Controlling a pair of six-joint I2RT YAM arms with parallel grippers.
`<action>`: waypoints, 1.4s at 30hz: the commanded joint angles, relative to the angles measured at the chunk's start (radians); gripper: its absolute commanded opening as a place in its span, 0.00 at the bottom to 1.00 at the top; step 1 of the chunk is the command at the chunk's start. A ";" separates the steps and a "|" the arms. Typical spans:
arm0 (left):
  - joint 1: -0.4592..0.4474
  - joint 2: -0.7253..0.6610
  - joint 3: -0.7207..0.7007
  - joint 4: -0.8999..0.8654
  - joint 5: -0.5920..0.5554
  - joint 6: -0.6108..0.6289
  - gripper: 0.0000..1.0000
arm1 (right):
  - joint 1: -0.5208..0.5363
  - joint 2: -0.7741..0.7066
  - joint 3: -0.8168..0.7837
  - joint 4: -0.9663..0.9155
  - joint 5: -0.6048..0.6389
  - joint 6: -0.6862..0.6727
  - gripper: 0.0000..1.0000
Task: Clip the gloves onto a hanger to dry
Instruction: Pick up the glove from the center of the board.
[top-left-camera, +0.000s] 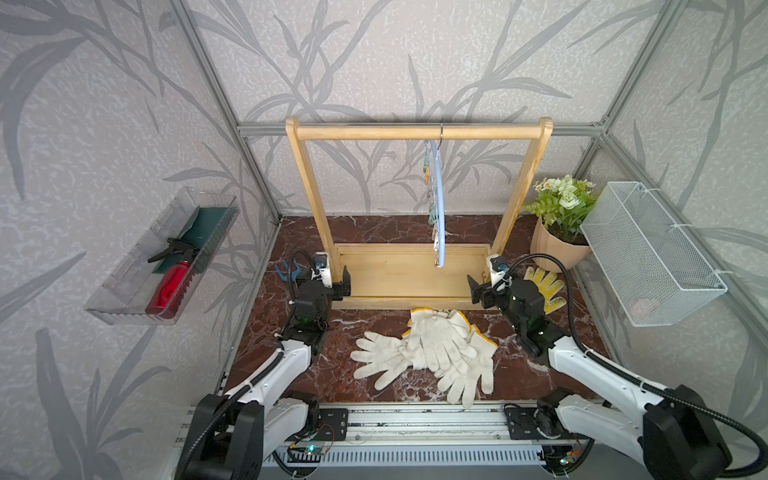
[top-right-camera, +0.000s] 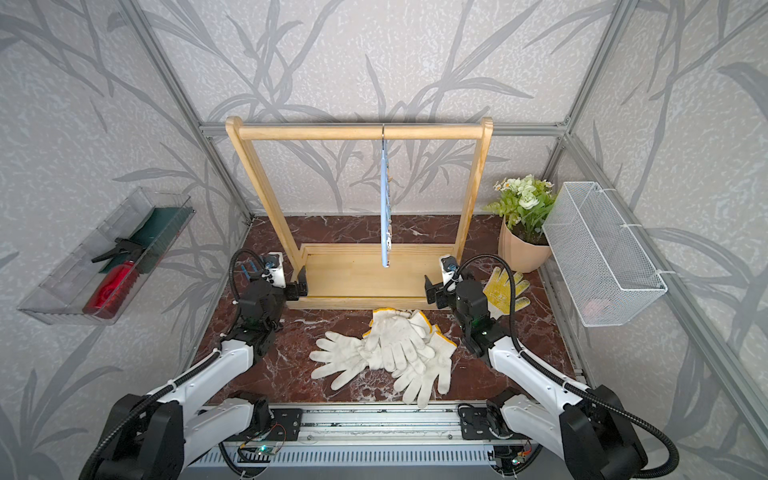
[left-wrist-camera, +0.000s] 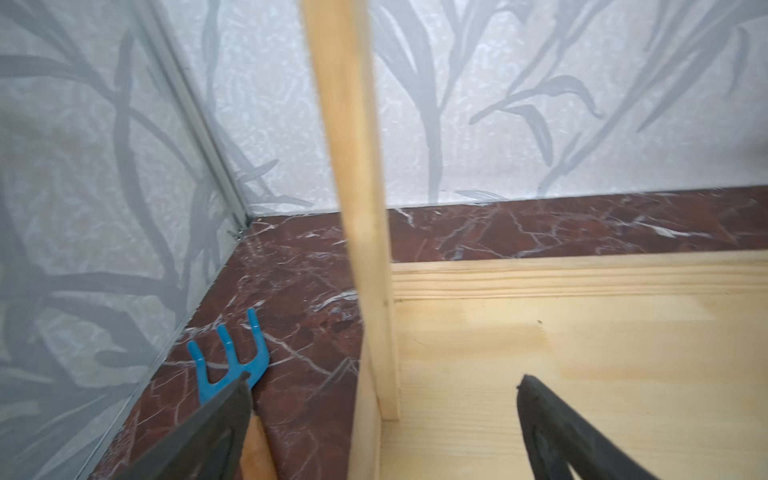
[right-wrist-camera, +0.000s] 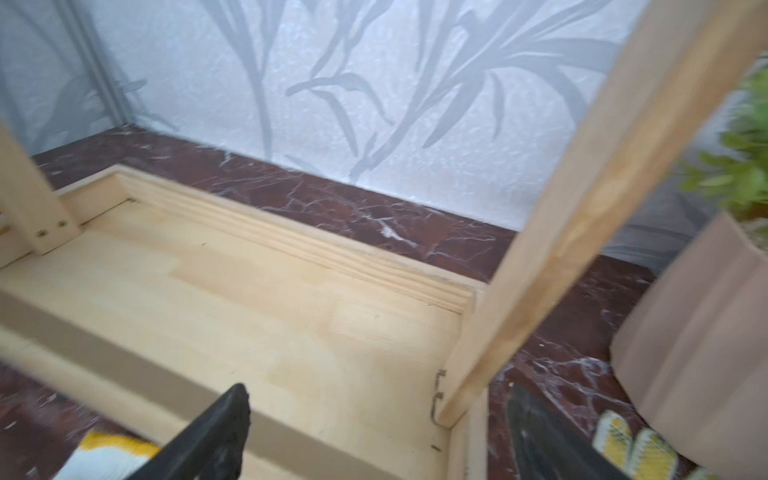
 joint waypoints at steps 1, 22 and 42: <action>-0.054 -0.029 0.056 -0.147 0.005 0.021 0.98 | 0.037 0.024 0.060 -0.253 -0.173 0.089 0.87; -0.243 0.159 0.255 -0.358 0.203 -0.090 0.92 | 0.240 0.440 0.274 -0.510 -0.428 0.142 0.31; -0.250 0.246 0.306 -0.336 0.718 -0.395 0.86 | 0.103 0.125 0.127 -0.290 -0.719 0.200 0.00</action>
